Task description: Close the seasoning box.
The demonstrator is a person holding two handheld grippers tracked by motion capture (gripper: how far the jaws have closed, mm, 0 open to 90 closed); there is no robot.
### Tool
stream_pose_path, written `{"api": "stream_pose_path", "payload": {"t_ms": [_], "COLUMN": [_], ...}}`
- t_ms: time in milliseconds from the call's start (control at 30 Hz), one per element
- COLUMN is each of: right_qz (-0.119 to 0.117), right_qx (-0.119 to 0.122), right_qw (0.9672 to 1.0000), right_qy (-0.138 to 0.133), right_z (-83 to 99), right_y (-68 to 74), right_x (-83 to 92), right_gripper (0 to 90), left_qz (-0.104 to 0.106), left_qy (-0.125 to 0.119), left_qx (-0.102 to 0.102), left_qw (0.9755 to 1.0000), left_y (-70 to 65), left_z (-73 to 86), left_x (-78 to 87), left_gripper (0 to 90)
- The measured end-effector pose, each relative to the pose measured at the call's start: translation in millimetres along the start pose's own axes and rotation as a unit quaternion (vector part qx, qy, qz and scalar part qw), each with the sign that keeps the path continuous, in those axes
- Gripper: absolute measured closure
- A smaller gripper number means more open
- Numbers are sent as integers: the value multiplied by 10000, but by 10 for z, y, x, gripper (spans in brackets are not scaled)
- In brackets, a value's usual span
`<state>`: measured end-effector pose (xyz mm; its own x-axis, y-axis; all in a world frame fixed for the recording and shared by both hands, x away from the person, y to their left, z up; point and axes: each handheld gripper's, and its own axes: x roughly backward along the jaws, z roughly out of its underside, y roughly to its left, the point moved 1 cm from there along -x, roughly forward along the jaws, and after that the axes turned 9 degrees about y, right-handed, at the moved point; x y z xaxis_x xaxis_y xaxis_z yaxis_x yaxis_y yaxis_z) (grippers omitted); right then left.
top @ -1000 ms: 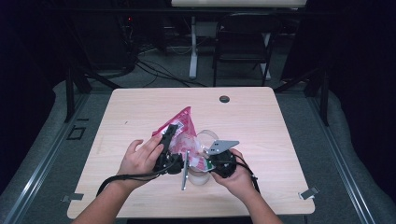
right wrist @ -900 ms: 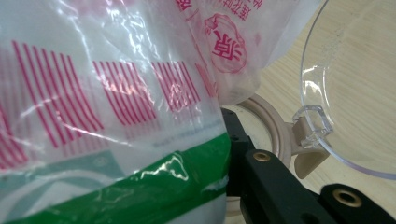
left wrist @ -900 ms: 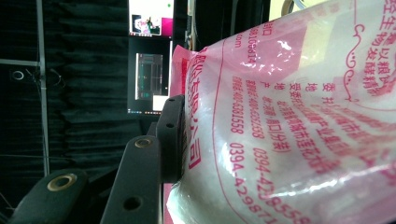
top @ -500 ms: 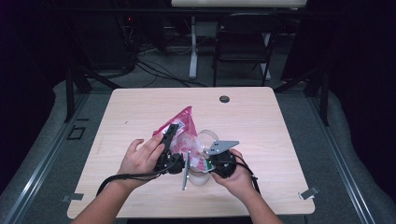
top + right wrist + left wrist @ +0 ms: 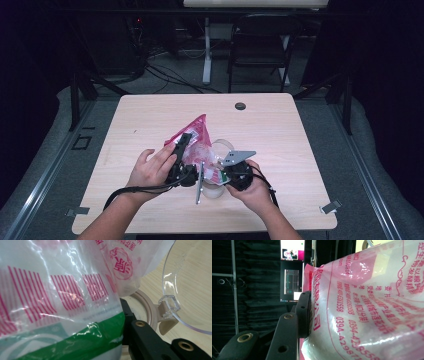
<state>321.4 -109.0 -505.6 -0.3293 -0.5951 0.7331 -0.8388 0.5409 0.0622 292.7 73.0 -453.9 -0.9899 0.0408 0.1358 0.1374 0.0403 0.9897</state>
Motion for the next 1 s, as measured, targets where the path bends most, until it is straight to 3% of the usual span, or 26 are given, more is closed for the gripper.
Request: {"api": "stream_pose_path", "payload": {"t_ms": [533,1000], "right_qz": [104,106], "right_qx": [68,146], "right_qw": [9999,9998], "right_qy": [27,-65], "right_z": [-20,-75], "right_y": [27,52], "right_x": [39,62], "right_gripper": [900,900], "left_qz": [198,442], "left_qy": [113,312], "left_qx": [245,547], "left_qw": [9994,9970], "left_y": [-62,-117], "left_z": [130,266], "left_x": [-33,-62], "left_gripper": [642,652]}}
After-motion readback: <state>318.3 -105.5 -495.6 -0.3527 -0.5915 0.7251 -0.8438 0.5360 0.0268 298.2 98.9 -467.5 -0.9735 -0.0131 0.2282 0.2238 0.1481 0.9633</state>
